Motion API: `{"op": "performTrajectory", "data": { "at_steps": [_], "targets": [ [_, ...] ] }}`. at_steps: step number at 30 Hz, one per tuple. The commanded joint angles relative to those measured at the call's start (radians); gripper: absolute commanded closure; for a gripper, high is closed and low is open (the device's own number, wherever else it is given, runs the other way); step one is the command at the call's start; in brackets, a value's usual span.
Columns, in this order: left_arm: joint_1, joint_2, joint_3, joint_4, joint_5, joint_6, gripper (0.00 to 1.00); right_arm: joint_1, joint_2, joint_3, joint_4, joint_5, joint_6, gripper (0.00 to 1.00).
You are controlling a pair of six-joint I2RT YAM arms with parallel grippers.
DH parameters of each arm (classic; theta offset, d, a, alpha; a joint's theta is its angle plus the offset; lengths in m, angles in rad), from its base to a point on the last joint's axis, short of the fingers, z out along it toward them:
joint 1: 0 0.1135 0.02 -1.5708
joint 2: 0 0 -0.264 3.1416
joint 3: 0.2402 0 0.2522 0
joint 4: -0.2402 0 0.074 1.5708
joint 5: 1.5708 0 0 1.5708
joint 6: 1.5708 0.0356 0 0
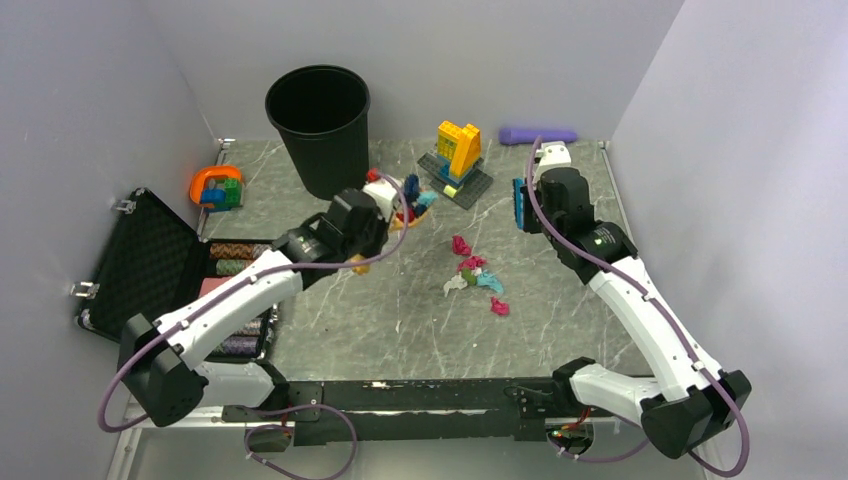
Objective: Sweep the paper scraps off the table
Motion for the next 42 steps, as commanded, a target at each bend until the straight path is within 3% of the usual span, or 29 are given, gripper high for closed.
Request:
{"op": "performTrajectory", "data": {
  "at_steps": [1,12,18,21,30,38,42],
  "targets": [
    [0.081,-0.032,0.154,-0.069,-0.006,-0.008,1.00,-0.004,-0.040,-0.006,0.042,-0.030,0.030,1.00],
    [0.382,0.189,0.632,-0.249,0.188,0.003,1.00,-0.004,-0.061,-0.026,0.035,-0.063,0.038,1.00],
    [0.549,0.386,0.874,-0.364,0.490,-0.148,1.00,-0.003,-0.048,-0.035,0.042,-0.065,0.043,1.00],
    [0.638,0.424,0.859,-0.318,0.657,-0.250,1.00,-0.004,-0.038,-0.026,0.040,-0.077,0.046,1.00],
    [0.881,0.421,0.525,0.296,1.174,-0.773,1.00,-0.004,-0.022,0.006,0.029,-0.087,0.043,1.00],
    [0.937,0.406,0.349,0.744,1.260,-1.162,1.00,-0.004,-0.003,0.020,0.035,-0.111,0.059,1.00],
    [0.953,0.452,0.243,1.196,1.276,-1.548,1.00,-0.004,0.007,0.028,0.031,-0.117,0.073,1.00]
  ]
}}
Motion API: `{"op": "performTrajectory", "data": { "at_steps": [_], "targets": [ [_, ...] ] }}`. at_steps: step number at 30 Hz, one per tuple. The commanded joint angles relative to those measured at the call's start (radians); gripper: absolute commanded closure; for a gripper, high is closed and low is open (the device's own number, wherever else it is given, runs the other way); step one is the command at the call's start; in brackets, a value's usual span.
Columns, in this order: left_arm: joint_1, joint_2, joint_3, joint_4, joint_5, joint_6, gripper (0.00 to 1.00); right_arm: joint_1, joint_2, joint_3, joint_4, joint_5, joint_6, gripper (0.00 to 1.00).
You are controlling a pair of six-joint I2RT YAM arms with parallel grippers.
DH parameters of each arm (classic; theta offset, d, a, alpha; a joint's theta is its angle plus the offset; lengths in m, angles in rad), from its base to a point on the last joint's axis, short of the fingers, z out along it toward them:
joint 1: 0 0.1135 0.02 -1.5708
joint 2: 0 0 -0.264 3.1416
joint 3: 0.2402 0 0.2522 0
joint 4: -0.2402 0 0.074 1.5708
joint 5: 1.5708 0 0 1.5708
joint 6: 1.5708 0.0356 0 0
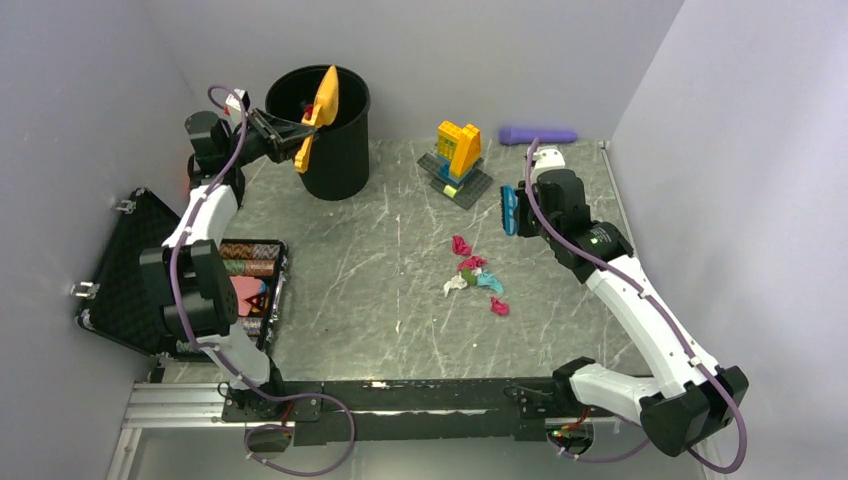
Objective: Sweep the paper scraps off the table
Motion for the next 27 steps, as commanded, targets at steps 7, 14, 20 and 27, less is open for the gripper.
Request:
{"op": "performTrajectory", "data": {
  "at_steps": [7,14,20,27],
  "targets": [
    [0.026,0.112,-0.072,0.913,0.043,-0.745,1.00,-0.004,-0.005,0.047,0.027,-0.024,0.033,1.00],
    [0.027,0.062,-0.074,0.771,0.055,-0.628,1.00,-0.003,-0.015,0.039,0.032,-0.042,0.041,1.00],
    [0.027,0.056,-0.071,0.769,0.060,-0.619,1.00,-0.004,-0.028,0.022,0.048,-0.038,0.076,1.00],
    [-0.046,-0.089,-0.007,0.259,0.082,-0.101,1.00,-0.004,-0.028,-0.035,0.078,-0.006,0.279,1.00]
  ]
}}
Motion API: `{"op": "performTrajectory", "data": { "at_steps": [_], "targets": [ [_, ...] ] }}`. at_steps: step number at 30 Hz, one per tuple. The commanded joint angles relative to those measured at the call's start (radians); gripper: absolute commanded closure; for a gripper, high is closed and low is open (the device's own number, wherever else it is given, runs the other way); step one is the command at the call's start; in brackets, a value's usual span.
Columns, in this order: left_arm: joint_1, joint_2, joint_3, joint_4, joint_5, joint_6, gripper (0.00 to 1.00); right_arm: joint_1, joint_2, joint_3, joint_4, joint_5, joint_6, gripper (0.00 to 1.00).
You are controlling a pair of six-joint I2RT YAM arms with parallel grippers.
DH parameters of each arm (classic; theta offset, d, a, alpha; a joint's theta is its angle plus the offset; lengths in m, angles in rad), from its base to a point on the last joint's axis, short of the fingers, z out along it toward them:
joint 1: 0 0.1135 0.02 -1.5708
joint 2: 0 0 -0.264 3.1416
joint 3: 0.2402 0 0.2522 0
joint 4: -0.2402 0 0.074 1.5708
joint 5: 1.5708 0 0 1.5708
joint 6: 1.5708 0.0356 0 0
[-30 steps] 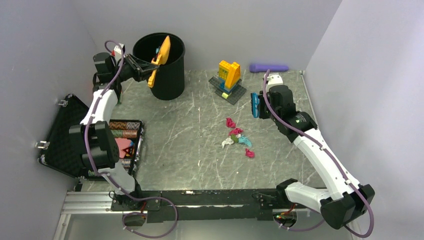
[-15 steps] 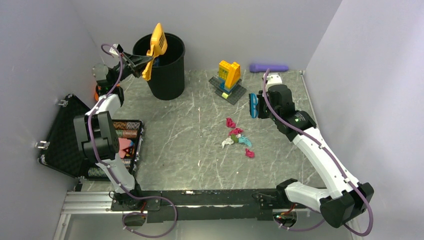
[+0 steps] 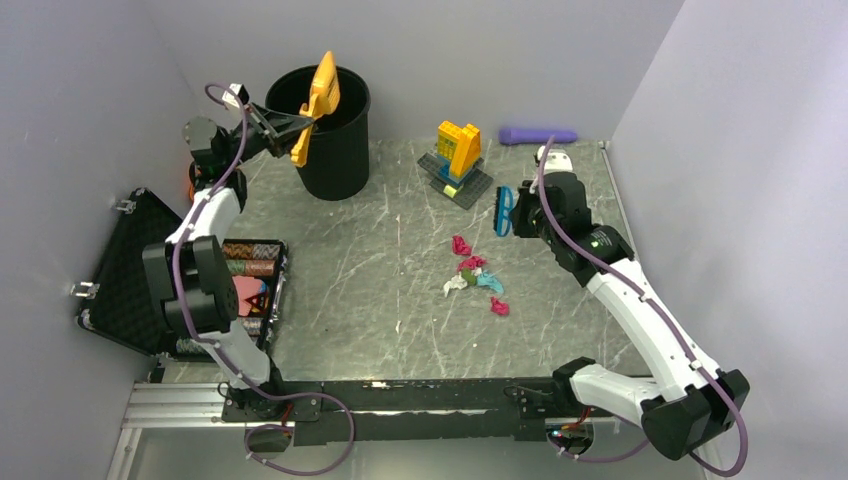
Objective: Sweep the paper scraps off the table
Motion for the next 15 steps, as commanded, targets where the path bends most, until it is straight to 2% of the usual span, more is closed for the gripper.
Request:
{"op": "performTrajectory", "data": {
  "at_steps": [1,3,6,10,15],
  "targets": [
    [-0.077,-0.171,0.096,-0.435,0.014,0.473,1.00,-0.004,-0.013,-0.025,0.066,-0.002,0.164,1.00],
    [-0.115,-0.232,0.172,-0.756,-0.052,0.716,1.00,-0.004,0.003,-0.032,0.077,-0.044,0.203,1.00],
    [-0.182,-0.301,0.246,-1.069,-0.215,0.998,1.00,-0.004,0.021,-0.054,0.104,-0.103,0.279,1.00],
    [-0.285,-0.399,0.189,-1.223,-0.377,1.184,1.00,-0.005,0.037,-0.097,0.168,-0.151,0.382,1.00],
    [-0.316,-0.533,0.044,-1.338,-0.562,1.308,1.00,-0.007,0.004,-0.157,0.245,-0.126,0.482,1.00]
  ]
}}
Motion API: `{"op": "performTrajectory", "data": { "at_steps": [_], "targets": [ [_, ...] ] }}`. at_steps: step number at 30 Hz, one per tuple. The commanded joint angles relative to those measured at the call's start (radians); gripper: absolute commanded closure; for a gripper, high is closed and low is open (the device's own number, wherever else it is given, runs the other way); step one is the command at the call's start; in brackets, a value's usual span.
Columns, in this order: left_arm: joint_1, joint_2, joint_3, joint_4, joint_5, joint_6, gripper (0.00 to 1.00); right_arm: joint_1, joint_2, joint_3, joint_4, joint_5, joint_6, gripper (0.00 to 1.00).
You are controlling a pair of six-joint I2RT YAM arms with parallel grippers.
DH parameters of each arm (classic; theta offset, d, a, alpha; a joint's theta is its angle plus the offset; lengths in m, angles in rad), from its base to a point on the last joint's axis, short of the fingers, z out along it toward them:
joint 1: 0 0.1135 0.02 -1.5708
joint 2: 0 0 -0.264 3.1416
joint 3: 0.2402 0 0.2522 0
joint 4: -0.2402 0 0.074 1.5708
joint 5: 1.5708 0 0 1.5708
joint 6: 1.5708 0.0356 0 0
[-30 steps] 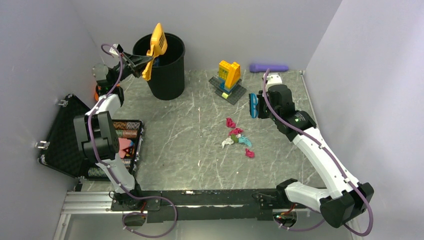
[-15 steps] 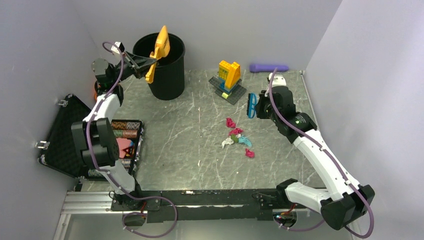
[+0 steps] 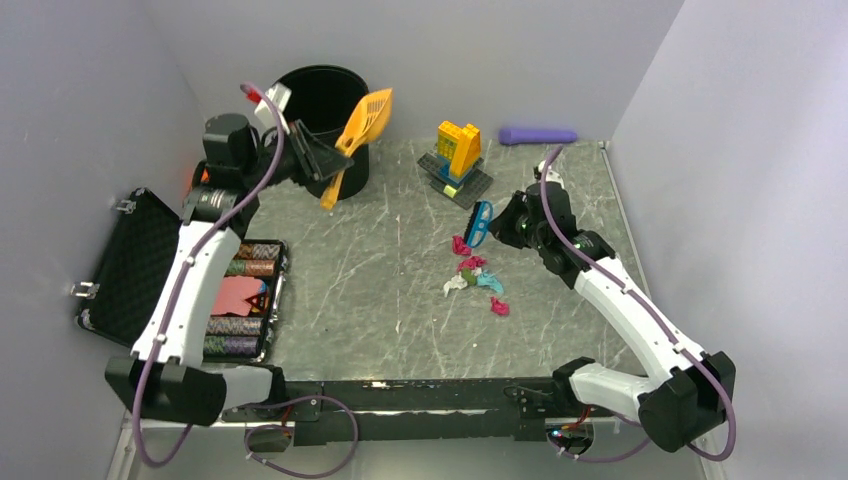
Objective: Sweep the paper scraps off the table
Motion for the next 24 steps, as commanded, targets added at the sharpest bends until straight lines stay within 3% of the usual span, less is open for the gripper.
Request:
{"op": "performTrajectory", "data": {
  "at_steps": [1,9,17,24],
  "targets": [
    [-0.002,-0.096,-0.139,-0.228,-0.249,0.234,1.00,-0.010,-0.053,-0.044,0.134,0.013,0.139,1.00],
    [-0.001,-0.293,-0.326,-0.354,-0.454,0.343,1.00,-0.022,-0.172,-0.197,0.180,0.001,0.175,1.00],
    [-0.001,-0.408,-0.422,-0.394,-0.635,0.298,1.00,-0.042,-0.392,-0.409,0.293,-0.040,0.154,1.00],
    [0.000,-0.397,-0.439,-0.399,-0.602,0.276,1.00,-0.048,-0.460,-0.466,0.268,-0.064,0.142,1.00]
  ]
}}
